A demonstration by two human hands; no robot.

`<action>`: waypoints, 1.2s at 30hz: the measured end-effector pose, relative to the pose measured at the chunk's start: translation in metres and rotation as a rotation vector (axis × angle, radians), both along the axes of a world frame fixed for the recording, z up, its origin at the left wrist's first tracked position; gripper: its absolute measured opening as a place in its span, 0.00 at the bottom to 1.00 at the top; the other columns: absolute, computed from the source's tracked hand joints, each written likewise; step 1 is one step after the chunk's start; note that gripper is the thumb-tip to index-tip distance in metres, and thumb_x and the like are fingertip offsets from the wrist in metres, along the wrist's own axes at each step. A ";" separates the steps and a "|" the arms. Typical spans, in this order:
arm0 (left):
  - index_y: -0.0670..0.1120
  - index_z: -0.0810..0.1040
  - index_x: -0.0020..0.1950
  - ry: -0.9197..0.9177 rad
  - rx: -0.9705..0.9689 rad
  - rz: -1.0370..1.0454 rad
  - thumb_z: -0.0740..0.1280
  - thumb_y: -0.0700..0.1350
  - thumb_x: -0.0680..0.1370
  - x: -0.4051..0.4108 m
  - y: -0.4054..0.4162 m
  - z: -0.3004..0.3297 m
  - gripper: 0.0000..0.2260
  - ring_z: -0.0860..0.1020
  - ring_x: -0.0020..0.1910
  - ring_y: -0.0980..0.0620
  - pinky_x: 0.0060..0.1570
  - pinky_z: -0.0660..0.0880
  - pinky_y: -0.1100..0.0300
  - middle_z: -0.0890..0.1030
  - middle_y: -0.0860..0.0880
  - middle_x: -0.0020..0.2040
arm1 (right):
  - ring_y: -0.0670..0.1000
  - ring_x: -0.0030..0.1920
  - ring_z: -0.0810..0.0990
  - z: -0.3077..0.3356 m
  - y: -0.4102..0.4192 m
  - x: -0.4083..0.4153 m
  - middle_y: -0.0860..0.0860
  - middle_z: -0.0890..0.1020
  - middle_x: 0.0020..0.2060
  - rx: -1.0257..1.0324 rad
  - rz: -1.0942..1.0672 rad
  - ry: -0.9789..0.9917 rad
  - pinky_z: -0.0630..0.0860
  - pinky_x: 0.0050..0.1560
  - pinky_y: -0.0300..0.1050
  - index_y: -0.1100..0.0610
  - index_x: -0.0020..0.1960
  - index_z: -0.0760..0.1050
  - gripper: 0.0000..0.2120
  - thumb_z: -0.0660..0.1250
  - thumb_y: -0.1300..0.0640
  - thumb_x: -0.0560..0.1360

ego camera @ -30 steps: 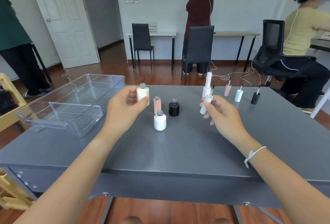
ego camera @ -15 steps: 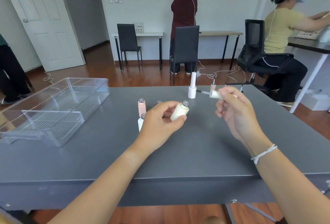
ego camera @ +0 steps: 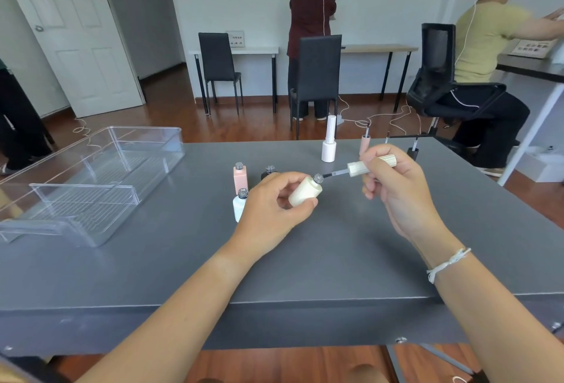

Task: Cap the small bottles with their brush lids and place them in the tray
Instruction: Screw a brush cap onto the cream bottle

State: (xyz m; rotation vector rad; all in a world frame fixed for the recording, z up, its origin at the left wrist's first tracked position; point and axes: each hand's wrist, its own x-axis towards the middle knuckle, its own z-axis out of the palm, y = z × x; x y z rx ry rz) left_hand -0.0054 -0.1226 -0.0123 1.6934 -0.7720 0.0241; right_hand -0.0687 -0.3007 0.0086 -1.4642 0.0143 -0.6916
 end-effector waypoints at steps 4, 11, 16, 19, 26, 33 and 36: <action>0.53 0.79 0.50 -0.020 0.015 0.007 0.72 0.40 0.70 0.001 0.000 -0.002 0.12 0.78 0.44 0.58 0.48 0.76 0.64 0.78 0.56 0.45 | 0.46 0.24 0.66 -0.001 0.000 0.002 0.55 0.69 0.28 -0.035 -0.028 0.011 0.67 0.27 0.38 0.48 0.33 0.76 0.07 0.64 0.56 0.69; 0.53 0.79 0.50 -0.035 0.018 0.020 0.72 0.40 0.69 0.000 0.001 -0.001 0.13 0.77 0.42 0.59 0.49 0.76 0.62 0.76 0.58 0.44 | 0.46 0.24 0.66 -0.002 -0.001 0.001 0.56 0.68 0.30 -0.084 -0.035 0.025 0.67 0.27 0.38 0.48 0.33 0.76 0.07 0.64 0.56 0.69; 0.54 0.79 0.50 -0.056 0.027 0.018 0.72 0.39 0.69 -0.001 0.001 -0.001 0.13 0.77 0.42 0.60 0.48 0.76 0.65 0.76 0.57 0.44 | 0.46 0.24 0.66 -0.003 0.000 0.000 0.51 0.69 0.28 -0.125 -0.040 0.032 0.67 0.28 0.39 0.48 0.34 0.76 0.07 0.65 0.56 0.69; 0.54 0.79 0.50 -0.062 0.036 0.016 0.72 0.40 0.69 -0.001 0.002 -0.002 0.13 0.77 0.43 0.58 0.48 0.76 0.64 0.75 0.57 0.43 | 0.46 0.24 0.67 -0.002 0.001 -0.001 0.45 0.70 0.25 -0.153 -0.038 0.038 0.68 0.28 0.39 0.47 0.33 0.76 0.08 0.64 0.56 0.69; 0.54 0.79 0.50 -0.074 0.062 0.023 0.72 0.40 0.69 -0.001 0.002 -0.001 0.13 0.77 0.43 0.57 0.51 0.76 0.60 0.75 0.57 0.43 | 0.45 0.25 0.67 -0.002 0.004 -0.003 0.43 0.71 0.25 -0.170 -0.001 0.019 0.68 0.28 0.38 0.48 0.33 0.76 0.09 0.63 0.59 0.69; 0.55 0.79 0.50 -0.071 0.079 0.028 0.72 0.40 0.69 -0.002 0.003 -0.001 0.14 0.77 0.44 0.56 0.51 0.76 0.60 0.75 0.55 0.44 | 0.45 0.25 0.67 -0.004 0.003 -0.004 0.43 0.73 0.28 -0.190 0.020 0.010 0.68 0.28 0.38 0.48 0.33 0.76 0.09 0.63 0.59 0.68; 0.58 0.79 0.48 -0.077 0.078 0.024 0.73 0.40 0.69 -0.003 0.004 -0.001 0.14 0.77 0.44 0.56 0.51 0.76 0.59 0.75 0.55 0.44 | 0.45 0.25 0.67 -0.004 0.004 -0.003 0.43 0.73 0.28 -0.195 0.014 0.019 0.68 0.28 0.38 0.47 0.33 0.76 0.08 0.64 0.58 0.68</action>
